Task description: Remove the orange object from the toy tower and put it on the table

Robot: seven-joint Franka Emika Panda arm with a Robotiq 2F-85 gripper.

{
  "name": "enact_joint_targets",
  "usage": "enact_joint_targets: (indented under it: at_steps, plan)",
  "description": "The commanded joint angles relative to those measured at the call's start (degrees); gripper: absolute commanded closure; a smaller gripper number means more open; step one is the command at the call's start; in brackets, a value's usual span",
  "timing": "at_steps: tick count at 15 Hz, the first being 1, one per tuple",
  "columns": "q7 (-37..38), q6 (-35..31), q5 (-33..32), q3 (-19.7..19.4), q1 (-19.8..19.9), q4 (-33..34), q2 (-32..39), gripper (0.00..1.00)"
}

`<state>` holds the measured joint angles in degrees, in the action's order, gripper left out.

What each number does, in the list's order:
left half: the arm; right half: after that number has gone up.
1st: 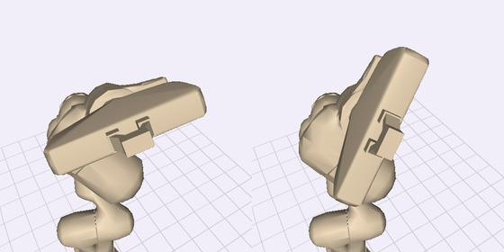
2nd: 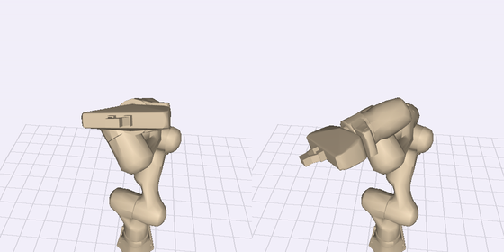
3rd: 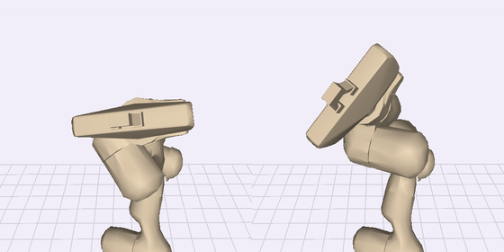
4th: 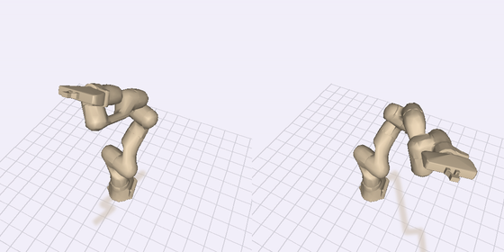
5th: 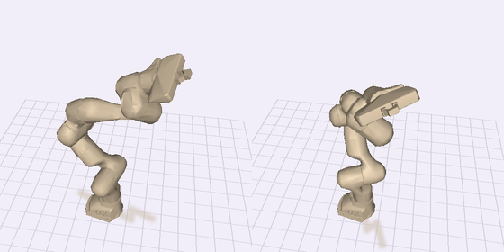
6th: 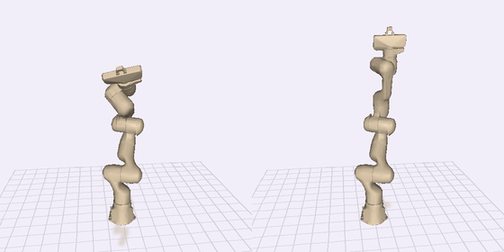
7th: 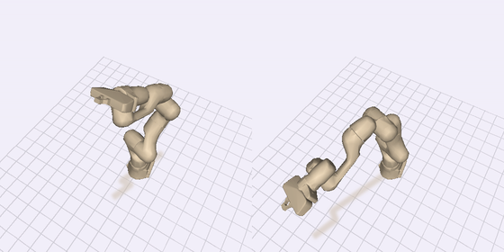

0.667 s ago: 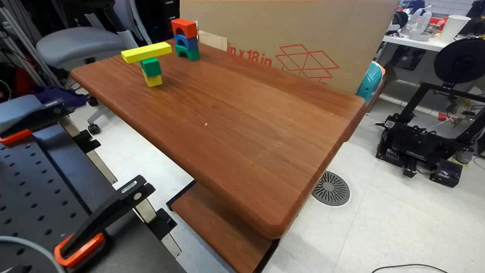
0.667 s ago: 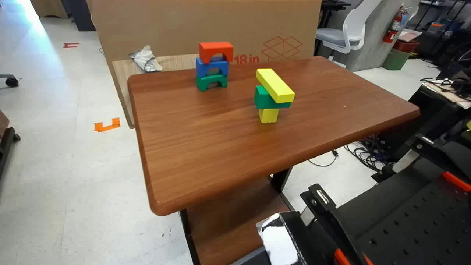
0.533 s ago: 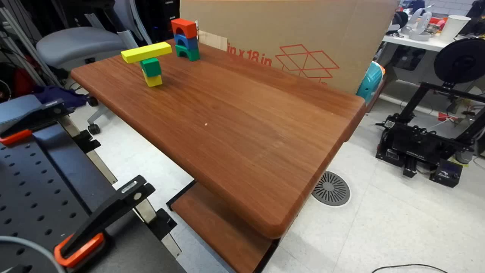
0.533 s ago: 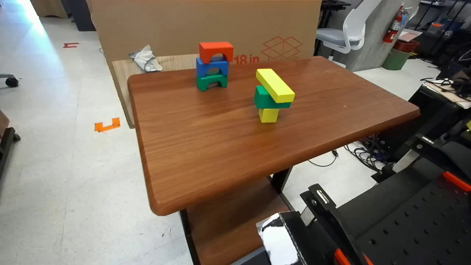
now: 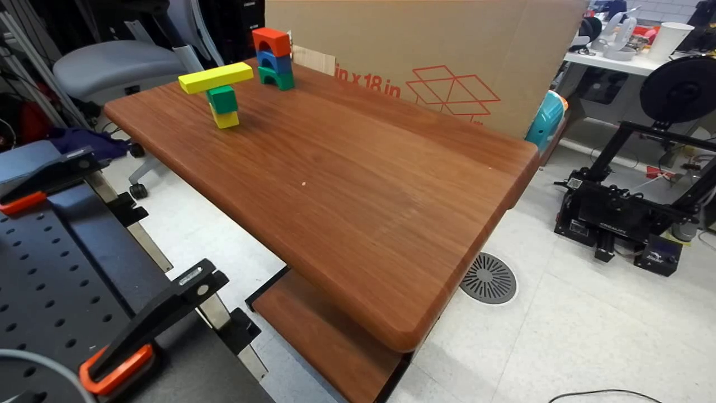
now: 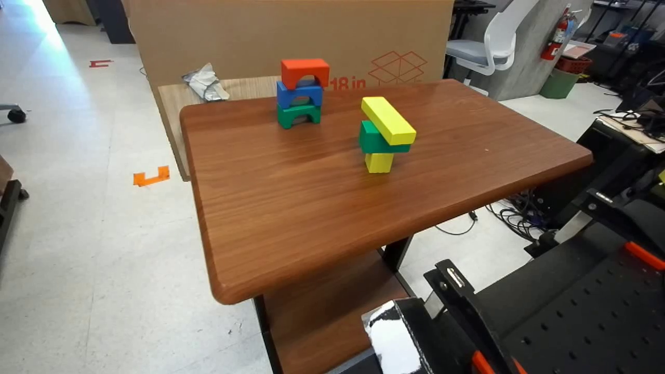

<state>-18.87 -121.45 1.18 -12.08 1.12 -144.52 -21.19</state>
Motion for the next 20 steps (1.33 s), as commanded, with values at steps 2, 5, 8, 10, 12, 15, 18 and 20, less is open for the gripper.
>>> enact_joint_targets:
  at_steps: [2, 5, 8, 10, 12, 15, 18, 20]
  plan:
    - [12.1, -6.29, 2.51, 8.24, -2.47, 1.97, 5.71, 0.0]
    - [20.45, -11.15, 1.52, 12.75, -3.54, 4.41, 11.13, 0.0]
    - [27.01, -13.97, 0.17, 15.71, -3.97, 7.76, 16.57, 0.0]
    - [29.51, -14.84, -0.19, 16.63, -4.27, 10.84, 20.46, 0.0]
    - [31.0, -14.38, -0.97, 17.02, -4.73, 14.27, 23.92, 0.0]
    - [32.45, -13.27, -2.53, 16.99, -5.65, 19.84, 28.93, 0.0]
    - [33.83, -13.22, -4.91, 16.79, -7.05, 24.66, 33.39, 0.0]
    - [33.69, -13.06, -5.86, 16.75, -8.02, 27.55, 36.14, 0.0]
